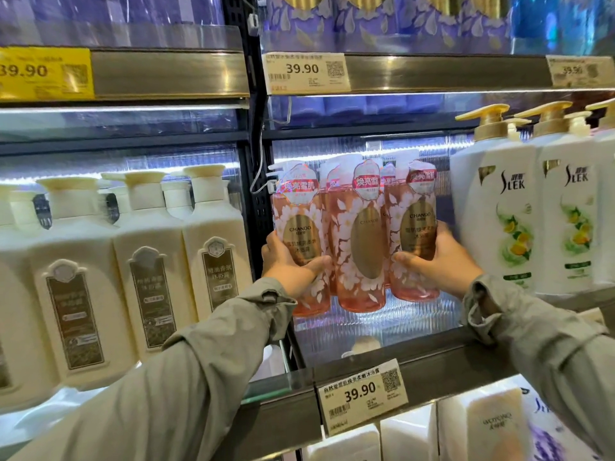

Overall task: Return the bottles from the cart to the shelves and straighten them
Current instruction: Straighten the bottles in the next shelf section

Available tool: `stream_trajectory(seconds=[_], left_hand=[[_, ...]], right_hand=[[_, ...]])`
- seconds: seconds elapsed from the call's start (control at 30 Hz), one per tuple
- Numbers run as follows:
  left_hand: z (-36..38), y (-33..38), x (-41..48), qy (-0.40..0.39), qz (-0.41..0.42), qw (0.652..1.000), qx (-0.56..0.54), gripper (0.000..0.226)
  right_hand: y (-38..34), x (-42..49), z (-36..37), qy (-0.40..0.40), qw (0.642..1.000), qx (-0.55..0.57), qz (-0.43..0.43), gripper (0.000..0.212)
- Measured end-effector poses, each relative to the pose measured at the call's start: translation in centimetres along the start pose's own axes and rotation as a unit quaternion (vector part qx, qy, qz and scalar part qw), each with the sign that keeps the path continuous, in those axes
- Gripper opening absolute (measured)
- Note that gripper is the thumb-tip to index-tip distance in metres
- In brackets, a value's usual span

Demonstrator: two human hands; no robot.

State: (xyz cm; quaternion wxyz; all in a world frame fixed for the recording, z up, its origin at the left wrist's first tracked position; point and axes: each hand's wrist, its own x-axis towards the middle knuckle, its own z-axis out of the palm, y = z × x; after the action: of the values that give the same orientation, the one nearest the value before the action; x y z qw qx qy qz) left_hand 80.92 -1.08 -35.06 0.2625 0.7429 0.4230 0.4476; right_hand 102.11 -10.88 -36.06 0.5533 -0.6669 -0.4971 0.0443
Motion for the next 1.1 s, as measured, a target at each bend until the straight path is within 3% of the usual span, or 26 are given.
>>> stream_trajectory(seconds=[0.13,0.23,0.37,0.47,0.6,0.77,0.9,1.1], left_hand=[[0.1,0.1,-0.4,0.002,0.004,1.000,0.002,0.085],[0.0,0.2,-0.2,0.001,-0.009,1.000,0.001,0.081],[0.0,0.4,-0.1,-0.015,-0.024,1.000,-0.006,0.084],[0.0,0.2,-0.1,-0.015,-0.021,1.000,-0.012,0.084],[0.1,0.2,-0.2,-0.016,-0.021,0.999,-0.018,0.087],[0.1,0.6,-0.5,-0.016,-0.018,1.000,-0.004,0.082],[0.0,0.8,-0.1,-0.014,-0.029,0.999,-0.002,0.075],[-0.2,1.0,-0.2,-0.029,-0.037,0.999,0.002,0.089]], right_hand=[[0.3,-0.5,0.0,0.009,1.000,0.000,-0.007,0.072],[-0.4,-1.6,-0.2,0.076,0.993,-0.058,-0.065,0.078],[-2.0,-3.4,-0.3,0.188,0.953,-0.123,-0.205,0.053],[-3.2,-4.3,0.1,0.173,0.947,-0.133,-0.237,0.043],[-4.6,-4.9,2.4,0.073,0.978,-0.100,-0.166,0.047],[-4.7,-3.1,4.5,-0.014,0.992,-0.124,-0.031,0.082],[-5.0,-2.8,5.2,-0.045,0.994,-0.103,-0.009,0.075],[-5.0,-2.8,4.8,-0.033,0.993,-0.109,-0.010,0.067]])
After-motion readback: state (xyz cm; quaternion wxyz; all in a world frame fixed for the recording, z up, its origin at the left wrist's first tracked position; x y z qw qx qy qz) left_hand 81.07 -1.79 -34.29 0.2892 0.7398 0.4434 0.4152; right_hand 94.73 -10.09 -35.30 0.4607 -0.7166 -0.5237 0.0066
